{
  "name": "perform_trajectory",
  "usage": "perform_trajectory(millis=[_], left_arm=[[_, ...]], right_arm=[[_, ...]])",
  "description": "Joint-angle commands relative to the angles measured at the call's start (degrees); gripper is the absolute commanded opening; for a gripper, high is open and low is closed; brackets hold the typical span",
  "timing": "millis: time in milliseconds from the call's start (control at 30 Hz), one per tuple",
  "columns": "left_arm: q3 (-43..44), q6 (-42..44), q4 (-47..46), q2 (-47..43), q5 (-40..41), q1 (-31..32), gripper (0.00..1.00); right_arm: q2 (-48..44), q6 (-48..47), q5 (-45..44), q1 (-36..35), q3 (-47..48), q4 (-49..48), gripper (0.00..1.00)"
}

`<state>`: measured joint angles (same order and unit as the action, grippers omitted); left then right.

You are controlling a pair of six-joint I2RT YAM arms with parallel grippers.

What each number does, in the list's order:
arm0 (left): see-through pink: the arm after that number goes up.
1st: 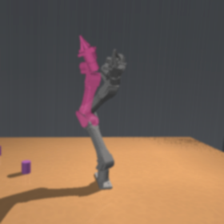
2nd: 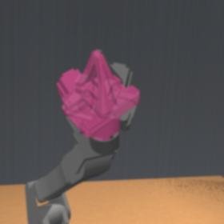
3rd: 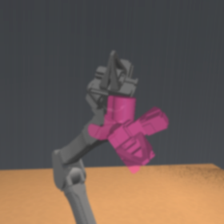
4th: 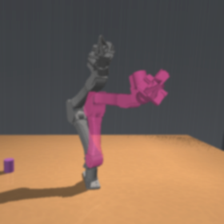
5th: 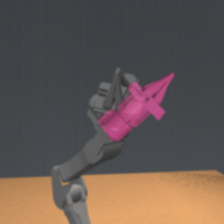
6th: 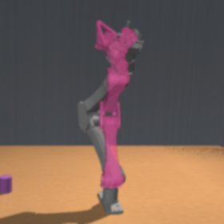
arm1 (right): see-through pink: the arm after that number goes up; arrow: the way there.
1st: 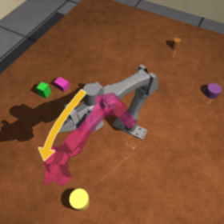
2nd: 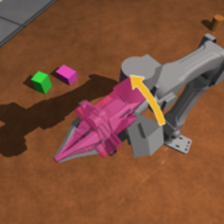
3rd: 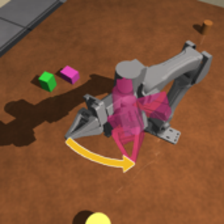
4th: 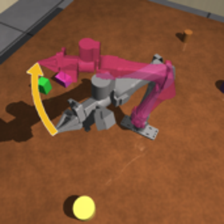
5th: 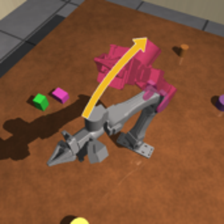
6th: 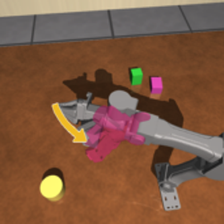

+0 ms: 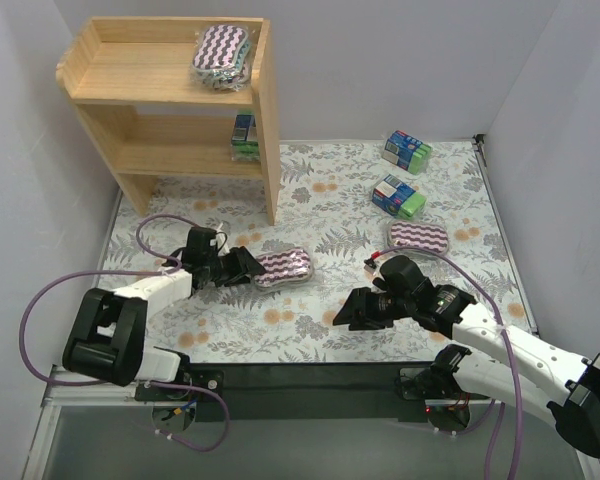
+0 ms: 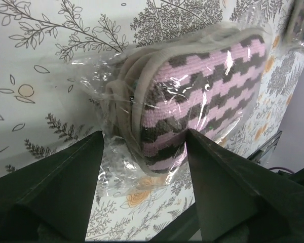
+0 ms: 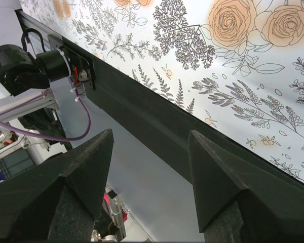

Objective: Place and organize the cleaning sponges onto the shelf

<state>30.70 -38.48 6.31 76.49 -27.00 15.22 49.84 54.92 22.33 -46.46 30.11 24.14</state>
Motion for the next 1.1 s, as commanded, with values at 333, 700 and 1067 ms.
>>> perform_trajectory(millis=[333, 700, 1067], left_arm=[[-2.23, -1.42, 0.00, -2.02, 1.95, -0.11, 0.00], [19.12, -16.08, 46.73, -25.85, 21.54, -1.95, 0.00], [49.71, -33.23, 69.80, -29.30, 47.20, -2.04, 0.00]], right_arm=[[-2.12, -1.57, -1.59, 0.23, 1.09, 3.72, 0.52], [-4.23, -1.65, -2.11, 0.84, 2.76, 6.09, 0.52], [-3.53, -2.88, -1.67, 1.72, 4.78, 7.24, 0.51]])
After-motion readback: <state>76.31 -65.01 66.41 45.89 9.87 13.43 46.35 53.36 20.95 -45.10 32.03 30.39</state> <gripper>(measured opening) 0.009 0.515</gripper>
